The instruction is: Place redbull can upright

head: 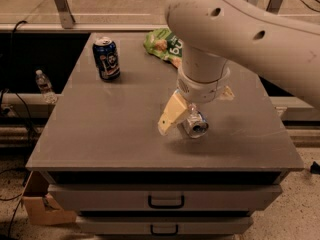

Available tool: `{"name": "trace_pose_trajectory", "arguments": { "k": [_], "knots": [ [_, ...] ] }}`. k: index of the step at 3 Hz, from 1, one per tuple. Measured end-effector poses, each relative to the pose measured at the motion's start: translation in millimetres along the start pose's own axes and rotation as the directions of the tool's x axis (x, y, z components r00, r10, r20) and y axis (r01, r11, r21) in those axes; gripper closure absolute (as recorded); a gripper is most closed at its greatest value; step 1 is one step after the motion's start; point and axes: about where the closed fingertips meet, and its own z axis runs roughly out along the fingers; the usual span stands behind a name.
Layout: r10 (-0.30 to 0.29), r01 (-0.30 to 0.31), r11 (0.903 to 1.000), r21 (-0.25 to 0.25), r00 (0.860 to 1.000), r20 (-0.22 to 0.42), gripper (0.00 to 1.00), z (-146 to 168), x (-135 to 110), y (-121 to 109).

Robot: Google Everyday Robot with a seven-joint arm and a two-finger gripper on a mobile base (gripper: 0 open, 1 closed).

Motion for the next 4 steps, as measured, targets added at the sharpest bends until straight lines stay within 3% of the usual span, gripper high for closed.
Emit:
{"name": "trace_pose_trajectory", "arguments": {
  "k": [1,2,4],
  "knots": [
    [0.023,-0.023,0.9997,-0.009,1.000,0.019,0.00,4.1,0.1,0.8],
    [0.030,-0.030,0.9994,-0.019,0.999,0.030,0.16,8.6,-0.4,2.6],
    [0.005,-0.005,0.9994,-0.035,1.000,0.023,0.63,13.3,-3.4,3.9]
  ]
}}
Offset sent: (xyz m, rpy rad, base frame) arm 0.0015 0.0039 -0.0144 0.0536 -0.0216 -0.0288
